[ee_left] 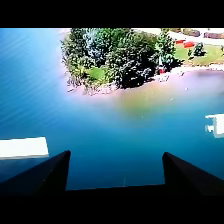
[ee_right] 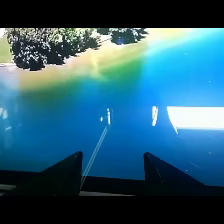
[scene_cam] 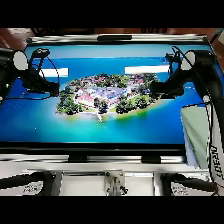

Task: Fold the shirts.

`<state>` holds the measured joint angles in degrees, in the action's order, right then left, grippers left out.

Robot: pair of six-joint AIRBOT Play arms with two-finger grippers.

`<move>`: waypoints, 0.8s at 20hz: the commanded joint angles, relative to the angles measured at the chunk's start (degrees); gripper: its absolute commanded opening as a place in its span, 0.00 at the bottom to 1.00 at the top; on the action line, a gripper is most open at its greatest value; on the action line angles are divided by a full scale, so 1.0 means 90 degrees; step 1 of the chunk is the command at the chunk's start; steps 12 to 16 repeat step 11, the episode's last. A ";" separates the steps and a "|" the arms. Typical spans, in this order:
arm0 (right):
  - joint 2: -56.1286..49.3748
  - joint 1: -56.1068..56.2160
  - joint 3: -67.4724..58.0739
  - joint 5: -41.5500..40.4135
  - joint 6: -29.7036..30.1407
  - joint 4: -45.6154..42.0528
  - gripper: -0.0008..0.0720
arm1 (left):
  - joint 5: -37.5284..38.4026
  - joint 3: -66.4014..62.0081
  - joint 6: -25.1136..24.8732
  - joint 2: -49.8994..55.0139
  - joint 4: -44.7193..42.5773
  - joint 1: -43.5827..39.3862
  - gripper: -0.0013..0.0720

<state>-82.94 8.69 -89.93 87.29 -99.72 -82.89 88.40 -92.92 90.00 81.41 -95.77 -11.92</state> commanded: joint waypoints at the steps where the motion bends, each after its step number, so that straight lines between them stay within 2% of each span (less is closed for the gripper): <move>1: -0.0046 0.0087 -0.0005 0.0068 -0.0010 0.0034 0.71 | -0.0262 -0.0005 0.0270 0.0024 0.0024 0.0000 0.95; 16: -0.0046 0.0087 -0.0005 0.0066 -0.0007 0.0034 0.71 | -0.0270 -0.0005 0.0330 0.0024 0.0022 0.0000 0.95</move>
